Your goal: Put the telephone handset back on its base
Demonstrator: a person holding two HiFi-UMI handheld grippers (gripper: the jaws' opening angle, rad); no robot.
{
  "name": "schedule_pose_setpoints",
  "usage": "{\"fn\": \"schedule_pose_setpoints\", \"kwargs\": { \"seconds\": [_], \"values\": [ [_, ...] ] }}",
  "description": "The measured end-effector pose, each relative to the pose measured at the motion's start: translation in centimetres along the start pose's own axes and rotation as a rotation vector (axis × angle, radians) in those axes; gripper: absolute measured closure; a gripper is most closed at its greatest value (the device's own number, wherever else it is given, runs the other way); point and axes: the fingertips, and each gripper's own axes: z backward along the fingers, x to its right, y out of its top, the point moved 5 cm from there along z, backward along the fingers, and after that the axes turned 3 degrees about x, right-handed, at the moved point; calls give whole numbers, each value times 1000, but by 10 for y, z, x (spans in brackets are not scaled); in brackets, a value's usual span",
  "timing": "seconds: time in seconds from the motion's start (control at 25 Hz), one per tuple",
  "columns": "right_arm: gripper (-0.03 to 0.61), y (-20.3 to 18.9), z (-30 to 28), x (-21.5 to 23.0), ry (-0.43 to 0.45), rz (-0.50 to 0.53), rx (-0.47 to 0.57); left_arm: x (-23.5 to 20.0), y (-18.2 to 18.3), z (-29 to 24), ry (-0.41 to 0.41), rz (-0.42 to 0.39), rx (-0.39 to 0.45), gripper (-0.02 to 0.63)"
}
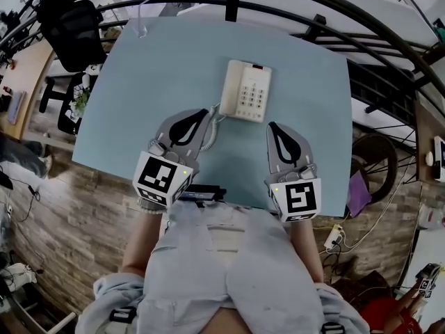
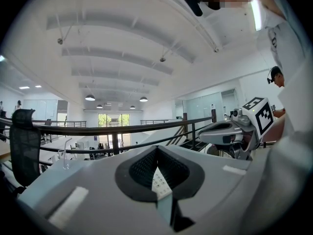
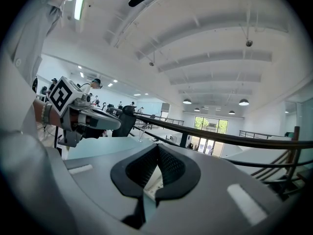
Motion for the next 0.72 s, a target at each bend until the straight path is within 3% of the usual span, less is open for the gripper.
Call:
{"fn": "schedule_pose_setpoints", "kwargs": {
  "seconds": [0.72],
  "values": [
    [574, -4, -1, -2, 4, 9, -7, -1, -3, 3, -1, 3, 0, 611]
  ]
}}
